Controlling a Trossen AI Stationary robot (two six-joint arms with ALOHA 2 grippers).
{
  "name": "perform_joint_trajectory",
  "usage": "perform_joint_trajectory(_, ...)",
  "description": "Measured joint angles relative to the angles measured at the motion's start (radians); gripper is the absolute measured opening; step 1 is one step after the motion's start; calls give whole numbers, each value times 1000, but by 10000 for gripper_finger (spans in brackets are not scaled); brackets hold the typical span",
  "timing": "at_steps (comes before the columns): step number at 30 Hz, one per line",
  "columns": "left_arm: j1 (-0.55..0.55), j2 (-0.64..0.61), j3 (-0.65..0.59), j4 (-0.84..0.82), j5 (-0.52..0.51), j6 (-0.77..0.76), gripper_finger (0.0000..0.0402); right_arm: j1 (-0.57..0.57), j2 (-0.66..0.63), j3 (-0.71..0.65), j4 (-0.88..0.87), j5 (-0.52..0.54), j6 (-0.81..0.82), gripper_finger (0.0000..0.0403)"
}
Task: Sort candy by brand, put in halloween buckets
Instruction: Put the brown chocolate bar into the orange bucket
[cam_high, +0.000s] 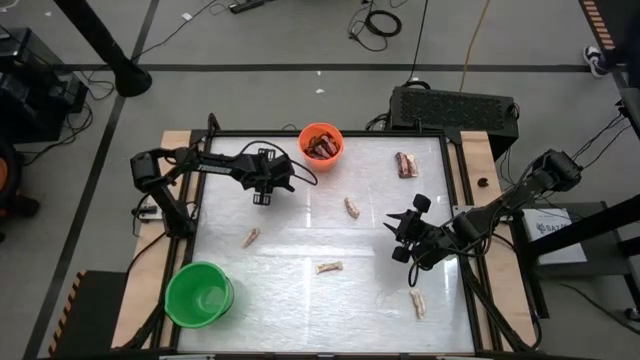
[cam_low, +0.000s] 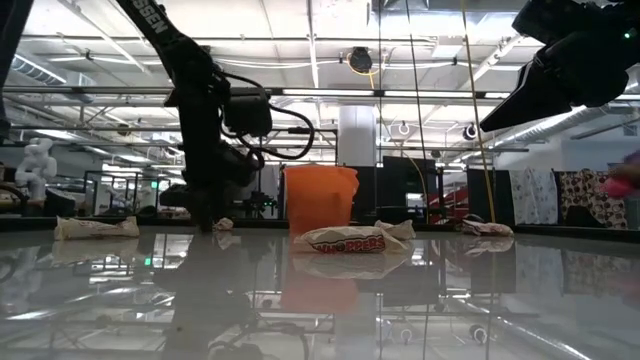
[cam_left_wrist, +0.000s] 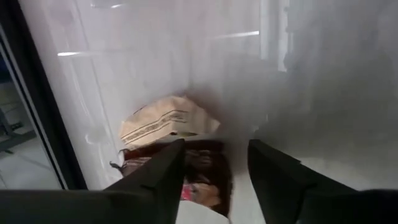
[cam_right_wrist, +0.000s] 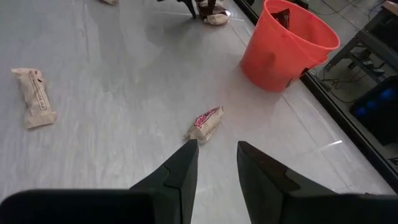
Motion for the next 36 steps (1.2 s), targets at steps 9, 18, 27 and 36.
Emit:
perform_joint_trajectory(9,62,2,-1,2,-12,-26,116,0,0,0,2,0,0,105)
perform_joint_trajectory(18,70,2,0,11,0,-72,6,0,0,0,2,0,0,105)
perform_joint_trajectory(27,-7,-89,91,-49,4,-115,2,0,0,0,2,1,0,105)
perform_joint_trajectory(36,-56,-262,232,-19,84,-289,1,0,0,0,5,0,-1,105)
